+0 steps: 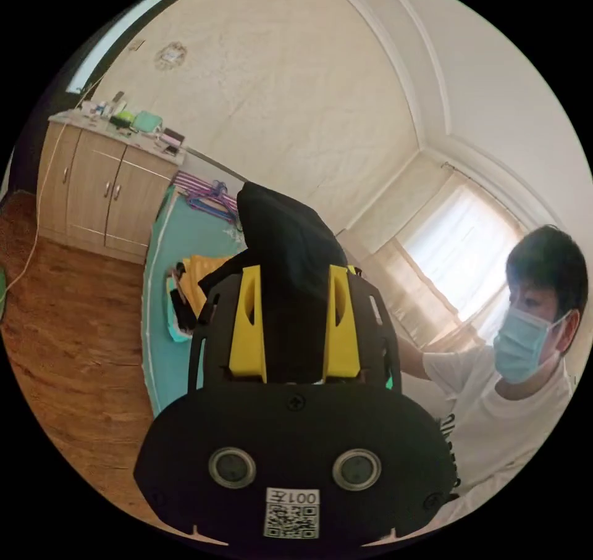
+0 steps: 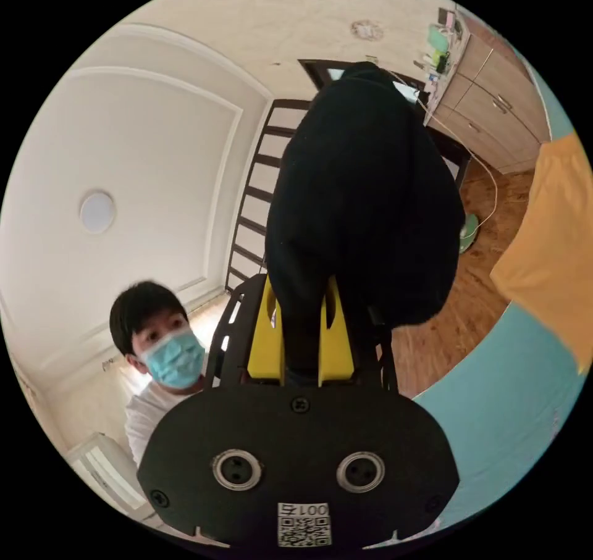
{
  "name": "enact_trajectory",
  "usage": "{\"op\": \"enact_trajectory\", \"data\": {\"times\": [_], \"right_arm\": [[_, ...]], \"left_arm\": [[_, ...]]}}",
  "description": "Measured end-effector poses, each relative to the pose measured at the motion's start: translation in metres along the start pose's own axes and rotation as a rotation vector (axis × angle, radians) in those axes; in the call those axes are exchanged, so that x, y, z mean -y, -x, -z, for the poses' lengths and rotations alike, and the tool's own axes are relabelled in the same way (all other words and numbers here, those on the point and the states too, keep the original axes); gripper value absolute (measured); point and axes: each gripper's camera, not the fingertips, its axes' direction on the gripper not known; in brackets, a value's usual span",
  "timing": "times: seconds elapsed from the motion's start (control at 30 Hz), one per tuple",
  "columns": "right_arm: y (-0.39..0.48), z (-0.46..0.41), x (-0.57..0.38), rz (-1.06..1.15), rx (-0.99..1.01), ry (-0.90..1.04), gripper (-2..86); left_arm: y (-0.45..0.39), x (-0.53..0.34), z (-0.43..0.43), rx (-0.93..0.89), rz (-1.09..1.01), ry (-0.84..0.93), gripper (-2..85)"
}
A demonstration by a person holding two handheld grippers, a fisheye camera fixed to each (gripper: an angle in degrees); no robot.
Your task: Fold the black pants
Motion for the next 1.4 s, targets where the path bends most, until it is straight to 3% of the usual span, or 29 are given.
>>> {"op": "enact_trajectory", "data": {"times": [0.13, 0.27, 0.33, 0.4, 0.43, 0.57, 0.73, 0.87, 1.0, 1.07, 1.17, 1.33, 1.4], "right_arm": [[-0.023, 0.042, 0.061, -0.049, -0.137, -0.049, 9.4], [-0.110, 0.100, 0.052, -0.310, -0.347, -0.081, 9.9], [-0.149, 0.122, 0.029, -0.455, -0.379, -0.107, 9.7], [-0.181, 0.138, -0.004, -0.503, -0.206, -0.152, 9.8], [-0.186, 0.139, -0.011, -0.499, -0.168, -0.158, 9.9], [-0.197, 0.129, -0.042, -0.557, -0.186, -0.107, 9.6], [-0.171, 0.114, -0.085, -0.468, -0.374, -0.077, 6.4], [-0.140, 0.106, -0.160, -0.360, -0.597, -0.220, 2.1], [-0.111, 0.035, -0.244, 0.111, -0.727, -0.401, 0.9], [-0.120, -0.013, -0.271, 0.267, -0.800, -0.384, 0.7], [-0.187, -0.092, -0.296, 0.175, -0.980, -0.143, 0.6], [-0.225, -0.141, -0.382, 0.237, -0.966, -0.245, 0.6], [-0.221, -0.168, -0.427, 0.338, -1.049, -0.225, 0.5]], "left_arm": [[-0.043, 0.049, -0.037, 0.191, -0.110, 0.023, 8.9], [-0.045, 0.051, -0.144, 0.293, -0.221, 0.096, 4.8], [-0.022, 0.037, -0.213, 0.263, -0.203, 0.265, 3.3], [0.010, -0.003, -0.299, 0.343, -0.124, 0.564, 1.8], [0.015, -0.015, -0.313, 0.359, -0.116, 0.613, 1.6], [0.013, -0.060, -0.321, 0.326, -0.090, 0.449, -0.1], [0.026, -0.079, -0.316, 0.253, 0.039, 0.370, -0.9], [0.017, -0.097, -0.325, 0.251, 0.014, 0.378, -1.0], [0.010, -0.117, -0.337, 0.245, 0.019, 0.369, -1.0], [0.008, -0.127, -0.342, 0.240, 0.028, 0.359, -1.0], [0.003, -0.143, -0.350, 0.243, 0.030, 0.352, -1.0], [-0.015, -0.170, -0.338, 0.236, -0.004, 0.277, -1.0], [-0.026, -0.189, -0.318, 0.320, -0.005, 0.229, -0.9]]}}
